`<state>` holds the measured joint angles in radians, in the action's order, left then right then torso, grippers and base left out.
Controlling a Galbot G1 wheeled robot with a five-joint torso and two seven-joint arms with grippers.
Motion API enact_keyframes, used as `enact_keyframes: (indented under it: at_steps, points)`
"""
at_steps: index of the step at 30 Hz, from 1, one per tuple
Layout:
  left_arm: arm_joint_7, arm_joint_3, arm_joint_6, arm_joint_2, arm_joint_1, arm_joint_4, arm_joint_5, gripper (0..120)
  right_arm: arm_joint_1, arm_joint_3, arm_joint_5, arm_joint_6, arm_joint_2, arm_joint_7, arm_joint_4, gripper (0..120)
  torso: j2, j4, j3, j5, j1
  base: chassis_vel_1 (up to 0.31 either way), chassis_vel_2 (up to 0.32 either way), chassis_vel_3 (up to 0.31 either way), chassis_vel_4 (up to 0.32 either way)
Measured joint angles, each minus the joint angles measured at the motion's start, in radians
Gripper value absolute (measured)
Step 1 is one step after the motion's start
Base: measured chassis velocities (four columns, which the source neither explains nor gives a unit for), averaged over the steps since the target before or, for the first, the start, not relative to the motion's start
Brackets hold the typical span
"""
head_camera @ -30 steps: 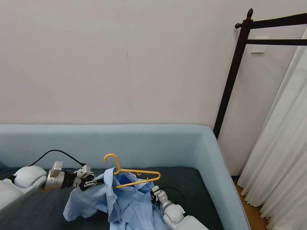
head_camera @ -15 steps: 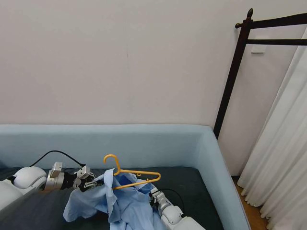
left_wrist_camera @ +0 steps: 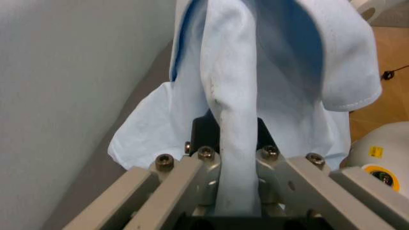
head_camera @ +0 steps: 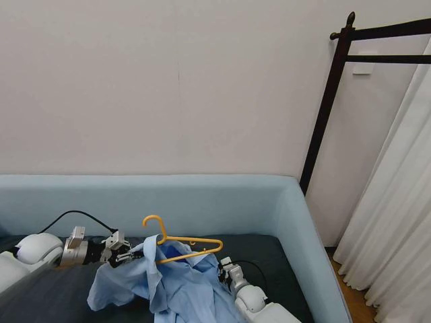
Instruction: Pick up the clothes from the sofa and hang them on the clothes hanger.
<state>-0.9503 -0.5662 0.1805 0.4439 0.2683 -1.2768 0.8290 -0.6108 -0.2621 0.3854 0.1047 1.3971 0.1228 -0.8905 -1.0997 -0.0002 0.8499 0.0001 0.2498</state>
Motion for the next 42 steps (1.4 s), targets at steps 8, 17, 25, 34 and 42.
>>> enact_keyframes:
  at_steps: [8, 17, 25, 34, 42]
  points:
    - [-0.005, 0.000, 0.000, 0.001, 0.000, 0.000, -0.003, 1, -0.013, 0.008, 0.029, 0.008, 0.019, -0.031, 0.000, 10, 0.000, 0.0002, 0.000, 0.0000, 0.000, 0.000, 0.000, 0.000, 0.000]
    - [-0.006, 0.001, 0.000, -0.005, 0.007, -0.008, -0.004, 1, -0.002, 0.016, 0.052, 0.009, 0.039, -0.042, 0.018, 41, 0.000, 0.0001, 0.000, -0.0001, 0.000, 0.000, 0.000, 0.000, 0.000]
    - [-0.006, 0.002, -0.001, -0.001, 0.014, -0.015, -0.009, 1, 0.032, 0.050, 0.065, 0.018, 0.094, -0.051, 0.110, 68, 0.000, 0.0003, 0.000, -0.0001, 0.000, 0.000, 0.000, 0.000, 0.000]
    - [-0.006, 0.002, -0.003, -0.003, 0.009, -0.015, -0.008, 1, 0.036, 0.064, 0.043, -0.016, 0.109, -0.052, 0.127, 47, 0.000, 0.0001, 0.000, -0.0001, 0.000, 0.000, 0.000, 0.000, 0.000]
    - [-0.005, 0.011, -0.003, -0.007, 0.027, -0.023, -0.008, 1, 0.050, 0.055, 0.033, -0.036, 0.126, -0.060, 0.162, 15, 0.000, 0.0002, 0.000, -0.0001, 0.000, 0.000, 0.000, 0.000, 0.000]
